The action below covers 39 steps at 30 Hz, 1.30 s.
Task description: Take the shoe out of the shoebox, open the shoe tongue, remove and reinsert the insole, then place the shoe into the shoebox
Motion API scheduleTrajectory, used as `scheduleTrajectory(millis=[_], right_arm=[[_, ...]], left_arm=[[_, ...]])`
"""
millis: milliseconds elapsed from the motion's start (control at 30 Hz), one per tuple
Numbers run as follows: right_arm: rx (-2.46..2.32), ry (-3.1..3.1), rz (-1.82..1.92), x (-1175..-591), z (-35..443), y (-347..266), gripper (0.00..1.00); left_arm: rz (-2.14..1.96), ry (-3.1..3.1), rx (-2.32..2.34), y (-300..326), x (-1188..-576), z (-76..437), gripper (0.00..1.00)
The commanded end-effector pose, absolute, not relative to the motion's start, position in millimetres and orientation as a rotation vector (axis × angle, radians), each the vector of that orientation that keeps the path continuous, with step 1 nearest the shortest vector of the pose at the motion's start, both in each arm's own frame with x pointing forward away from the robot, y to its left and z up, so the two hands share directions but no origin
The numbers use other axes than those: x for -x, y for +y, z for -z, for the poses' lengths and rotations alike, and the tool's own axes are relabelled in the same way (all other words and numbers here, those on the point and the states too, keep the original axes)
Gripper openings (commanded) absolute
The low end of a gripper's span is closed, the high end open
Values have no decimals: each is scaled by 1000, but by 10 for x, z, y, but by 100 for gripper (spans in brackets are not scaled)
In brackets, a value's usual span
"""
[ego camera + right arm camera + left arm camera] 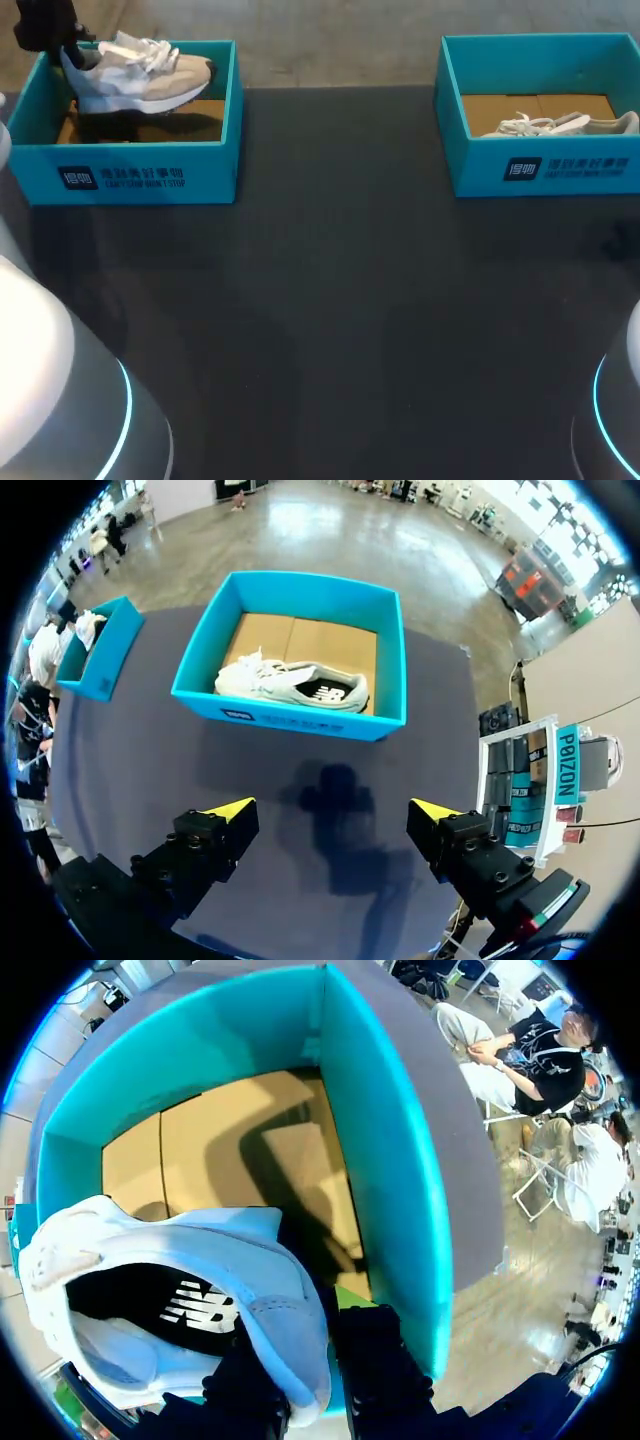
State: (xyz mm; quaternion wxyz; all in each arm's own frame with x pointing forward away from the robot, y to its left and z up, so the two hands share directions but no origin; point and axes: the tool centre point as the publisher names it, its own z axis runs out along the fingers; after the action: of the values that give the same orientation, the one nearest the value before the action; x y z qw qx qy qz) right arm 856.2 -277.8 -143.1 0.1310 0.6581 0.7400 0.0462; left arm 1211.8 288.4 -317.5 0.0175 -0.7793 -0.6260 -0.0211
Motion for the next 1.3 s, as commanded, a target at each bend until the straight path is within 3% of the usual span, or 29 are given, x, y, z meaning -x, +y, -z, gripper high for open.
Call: scheduleTrajectory(millis=[33, 767, 1300], right_arm=[[-1912, 2148, -133, -8564, 1434, -2776, 100], [-1912, 2148, -133, -8564, 1434, -2776, 100], [-1912, 2148, -133, -8564, 1434, -2776, 100]], left_arm=[[97, -1945, 2428, 2877, -12033, 2767, 0], [281, -1993, 2422, 3039, -11881, 1789, 0], [287, -1998, 2419, 3048, -11878, 1769, 0]])
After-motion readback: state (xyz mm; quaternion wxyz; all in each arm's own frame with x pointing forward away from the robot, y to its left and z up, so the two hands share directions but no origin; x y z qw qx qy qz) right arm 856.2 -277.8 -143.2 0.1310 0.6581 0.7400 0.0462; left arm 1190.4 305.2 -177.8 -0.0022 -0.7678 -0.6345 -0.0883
